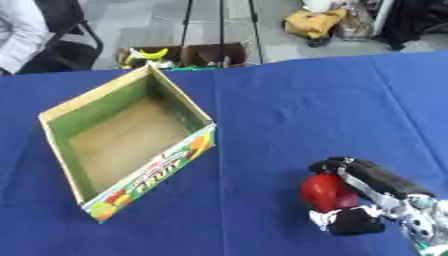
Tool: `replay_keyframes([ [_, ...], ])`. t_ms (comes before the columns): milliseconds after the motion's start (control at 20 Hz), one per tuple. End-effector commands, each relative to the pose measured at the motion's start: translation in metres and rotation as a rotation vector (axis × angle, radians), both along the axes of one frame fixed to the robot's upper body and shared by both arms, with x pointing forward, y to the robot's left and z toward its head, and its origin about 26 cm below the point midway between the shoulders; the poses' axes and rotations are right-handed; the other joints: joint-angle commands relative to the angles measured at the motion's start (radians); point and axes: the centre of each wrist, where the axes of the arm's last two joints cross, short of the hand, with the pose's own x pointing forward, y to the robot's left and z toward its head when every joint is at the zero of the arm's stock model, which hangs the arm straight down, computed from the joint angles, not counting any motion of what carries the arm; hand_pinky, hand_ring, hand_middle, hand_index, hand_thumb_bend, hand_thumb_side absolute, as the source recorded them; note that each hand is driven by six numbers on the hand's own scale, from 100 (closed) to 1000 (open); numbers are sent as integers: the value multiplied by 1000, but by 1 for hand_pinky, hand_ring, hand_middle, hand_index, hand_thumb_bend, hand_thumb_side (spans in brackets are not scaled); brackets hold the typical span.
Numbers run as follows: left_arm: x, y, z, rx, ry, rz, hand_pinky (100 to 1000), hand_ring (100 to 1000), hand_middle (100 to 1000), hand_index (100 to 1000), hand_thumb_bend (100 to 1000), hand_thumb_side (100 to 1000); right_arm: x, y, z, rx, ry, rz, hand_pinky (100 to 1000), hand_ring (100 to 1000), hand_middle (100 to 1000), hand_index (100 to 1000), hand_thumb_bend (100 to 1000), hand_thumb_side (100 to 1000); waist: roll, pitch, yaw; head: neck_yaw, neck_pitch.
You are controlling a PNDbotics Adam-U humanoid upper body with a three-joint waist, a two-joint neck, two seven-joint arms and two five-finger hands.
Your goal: Pick up objects on the table and place them in the box.
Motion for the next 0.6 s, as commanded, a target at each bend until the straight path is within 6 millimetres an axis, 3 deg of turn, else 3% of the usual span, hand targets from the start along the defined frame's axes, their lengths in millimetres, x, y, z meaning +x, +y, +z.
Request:
replay_keyframes([
  [50,-1,1,7,15,-25,-6,199,404,500,657,100,832,-2,0,6,26,-25,2,488,469,816,901,100,150,-3,-15,0,-1,-6],
  [600,0,0,7,18,-25,-8,206,409,500,657,100,830,1,1,15,35,-148,-7,436,428,793,862,100,166,-4,-19,0,-4,-1],
])
